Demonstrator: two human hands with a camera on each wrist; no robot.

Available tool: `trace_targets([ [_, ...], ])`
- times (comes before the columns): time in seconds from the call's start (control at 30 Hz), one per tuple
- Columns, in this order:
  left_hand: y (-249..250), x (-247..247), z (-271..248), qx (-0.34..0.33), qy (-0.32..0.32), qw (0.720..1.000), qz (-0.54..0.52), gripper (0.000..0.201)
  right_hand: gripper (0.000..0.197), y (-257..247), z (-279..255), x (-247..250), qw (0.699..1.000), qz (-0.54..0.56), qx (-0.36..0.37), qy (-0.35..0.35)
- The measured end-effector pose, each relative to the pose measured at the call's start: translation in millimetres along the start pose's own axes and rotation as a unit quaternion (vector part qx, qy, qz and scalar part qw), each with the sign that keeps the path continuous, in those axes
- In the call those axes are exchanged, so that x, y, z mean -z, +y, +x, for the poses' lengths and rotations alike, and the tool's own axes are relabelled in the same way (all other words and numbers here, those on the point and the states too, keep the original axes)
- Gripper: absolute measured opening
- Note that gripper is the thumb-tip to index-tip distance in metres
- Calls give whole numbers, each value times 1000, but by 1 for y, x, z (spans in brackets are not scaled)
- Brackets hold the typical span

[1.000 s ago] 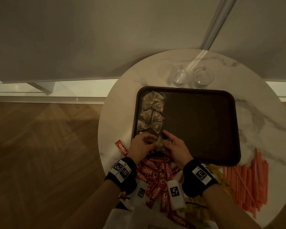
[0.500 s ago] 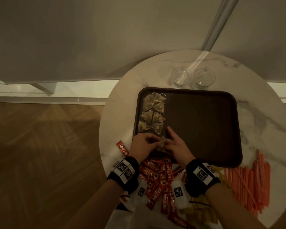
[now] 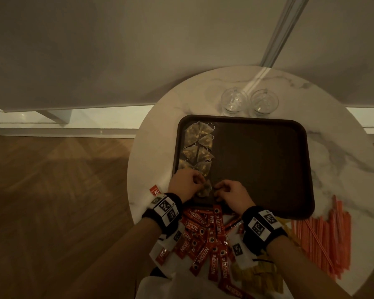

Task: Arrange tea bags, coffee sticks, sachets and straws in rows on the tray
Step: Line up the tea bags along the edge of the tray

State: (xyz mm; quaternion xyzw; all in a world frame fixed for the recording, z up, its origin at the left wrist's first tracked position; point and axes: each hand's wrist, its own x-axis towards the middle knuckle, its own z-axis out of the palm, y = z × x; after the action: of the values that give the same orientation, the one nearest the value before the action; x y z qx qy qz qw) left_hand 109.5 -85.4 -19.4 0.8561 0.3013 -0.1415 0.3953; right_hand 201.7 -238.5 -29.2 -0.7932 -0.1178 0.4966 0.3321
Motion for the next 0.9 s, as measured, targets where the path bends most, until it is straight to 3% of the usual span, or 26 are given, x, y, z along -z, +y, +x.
trace_targets([
  [0.1,9,3,8,-53,-17,993,104,15,17,0,1,2,999,-36,5,-7],
  [0.17,13,6,11,-88,6,985,146,19,18,-1,2,1,999,-53,4,-7],
  [0.3,7,21,13,-114,93,979,138,21,22,-9,5,-1,994,-105,17,-14],
  [0.37,0,28,9,-111,103,978,140,20,22,-11,6,-3,991,-130,23,-10],
  [0.57,-13,15,-7,-91,-5,975,203,22,16,-16,5,-9,989,-134,37,-40],
  [0.7,-14,-4,-8,-91,-19,977,191,26,13,-16,7,-15,989,-134,47,-35],
  [0.9,-6,-8,-2,-72,-34,978,195,29,29,-14,12,-22,995,-93,37,22],
])
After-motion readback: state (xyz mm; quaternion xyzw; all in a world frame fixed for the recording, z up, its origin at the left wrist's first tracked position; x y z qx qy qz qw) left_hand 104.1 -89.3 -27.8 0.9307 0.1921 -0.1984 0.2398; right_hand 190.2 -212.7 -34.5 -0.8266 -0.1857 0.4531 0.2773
